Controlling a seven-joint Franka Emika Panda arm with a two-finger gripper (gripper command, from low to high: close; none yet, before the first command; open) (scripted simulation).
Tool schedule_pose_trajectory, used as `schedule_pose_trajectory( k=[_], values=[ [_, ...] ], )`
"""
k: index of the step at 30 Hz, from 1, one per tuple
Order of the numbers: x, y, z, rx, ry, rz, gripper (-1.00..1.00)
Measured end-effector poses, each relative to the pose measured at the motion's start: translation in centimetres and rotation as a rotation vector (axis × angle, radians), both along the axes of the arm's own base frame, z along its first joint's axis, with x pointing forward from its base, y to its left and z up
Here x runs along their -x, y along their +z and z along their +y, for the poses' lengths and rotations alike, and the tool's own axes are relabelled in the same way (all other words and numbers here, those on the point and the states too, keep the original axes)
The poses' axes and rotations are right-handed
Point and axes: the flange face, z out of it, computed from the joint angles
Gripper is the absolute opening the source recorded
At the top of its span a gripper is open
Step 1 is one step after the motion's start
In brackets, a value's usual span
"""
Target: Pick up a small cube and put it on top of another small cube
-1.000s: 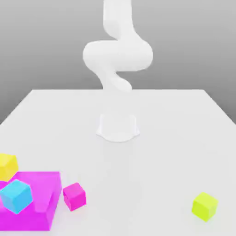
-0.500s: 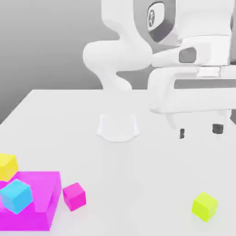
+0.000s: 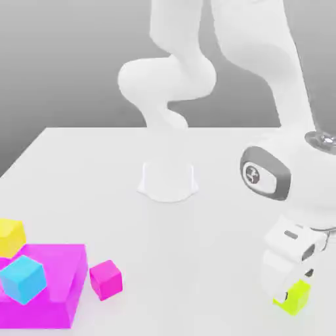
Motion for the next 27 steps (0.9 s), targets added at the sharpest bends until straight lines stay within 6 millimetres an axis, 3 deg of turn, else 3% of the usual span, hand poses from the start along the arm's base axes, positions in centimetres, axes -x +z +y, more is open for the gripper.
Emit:
schedule_pose_trajectory(
  k=[6, 11, 16, 20, 23, 27],
  values=[
    [0.0, -0.1, 0.0, 0.0, 0.0, 0.0, -1.0],
    [-0.1, 5.4, -0.4, 0.001, -0.015, 0.0, -1.0],
    [-2.1, 7.4, -9.9, 0.012, -0.417, -0.001, -1.0],
    [-2.2, 8.6, -17.9, 0.015, -0.762, -0.003, -1.0],
    [-1.3, 9.4, -24.9, 0.014, -1.053, -0.003, -1.0],
    [1.8, 10.5, -33.9, 0.007, -1.475, -0.002, -1.0]
  ],
)
